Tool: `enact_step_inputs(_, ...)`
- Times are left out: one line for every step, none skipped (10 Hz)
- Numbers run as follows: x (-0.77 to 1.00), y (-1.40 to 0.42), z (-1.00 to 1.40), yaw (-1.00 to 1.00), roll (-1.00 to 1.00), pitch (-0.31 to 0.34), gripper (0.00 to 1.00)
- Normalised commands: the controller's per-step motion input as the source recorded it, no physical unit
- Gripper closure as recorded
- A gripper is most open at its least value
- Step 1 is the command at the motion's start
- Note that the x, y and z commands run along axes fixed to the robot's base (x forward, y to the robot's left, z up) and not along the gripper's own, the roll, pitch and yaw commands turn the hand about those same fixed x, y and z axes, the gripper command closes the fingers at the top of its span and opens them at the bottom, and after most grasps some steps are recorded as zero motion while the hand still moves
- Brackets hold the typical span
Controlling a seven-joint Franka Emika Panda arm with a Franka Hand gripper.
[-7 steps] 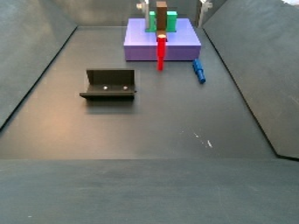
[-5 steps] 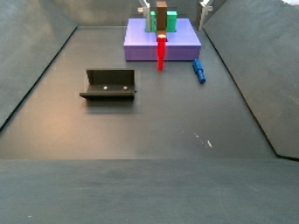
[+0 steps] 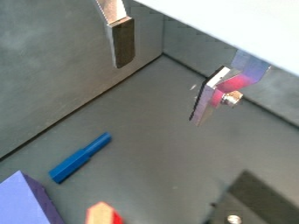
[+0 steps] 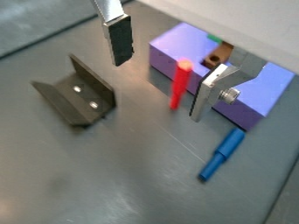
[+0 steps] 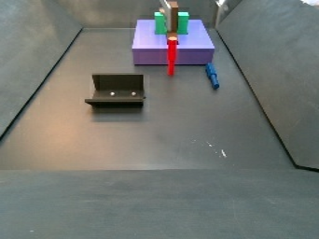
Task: Pick up the blue object. Move up. Place the blue object on the fixture. Regrasp the blue object. Move to above the board. Insert the blue object.
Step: Pick up the blue object.
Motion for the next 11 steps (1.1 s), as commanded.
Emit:
enact_step_inputs(-0.73,-0.5,-0.59,0.0,0.0,-0.203,0.0)
enact_step_inputs(-0.64,-0.49,-0.58,0.01,0.0,-0.167,0.0)
enact_step_inputs(-0.55,-0.55,-0.55,0.01,0.02,-0.146,0.0)
enact_step_inputs(-0.53,-0.55,-0.52,0.0,0.0,-0.154,0.0)
enact_step_inputs(-0.45,-0.55,-0.52,0.0,0.0,-0.144,0.0)
enact_step_inputs(-0.39,-0.48,-0.51,0.0,0.05,-0.139,0.0)
enact_step_inputs(-0.27,-0.39,-0.47,0.0,0.06,-0.11,0.0)
enact_step_inputs(-0.16,-0.37,-0.41,0.0,0.04,-0.083,0.0)
enact_step_inputs(-0.07,-0.28,-0.36,0.0,0.0,-0.073,0.0)
enact_step_inputs(0.0,-0.17,-0.35,0.0,0.0,-0.011,0.0)
enact_step_inputs(0.0,-0.19,-0.35,0.0,0.0,-0.064,0.0)
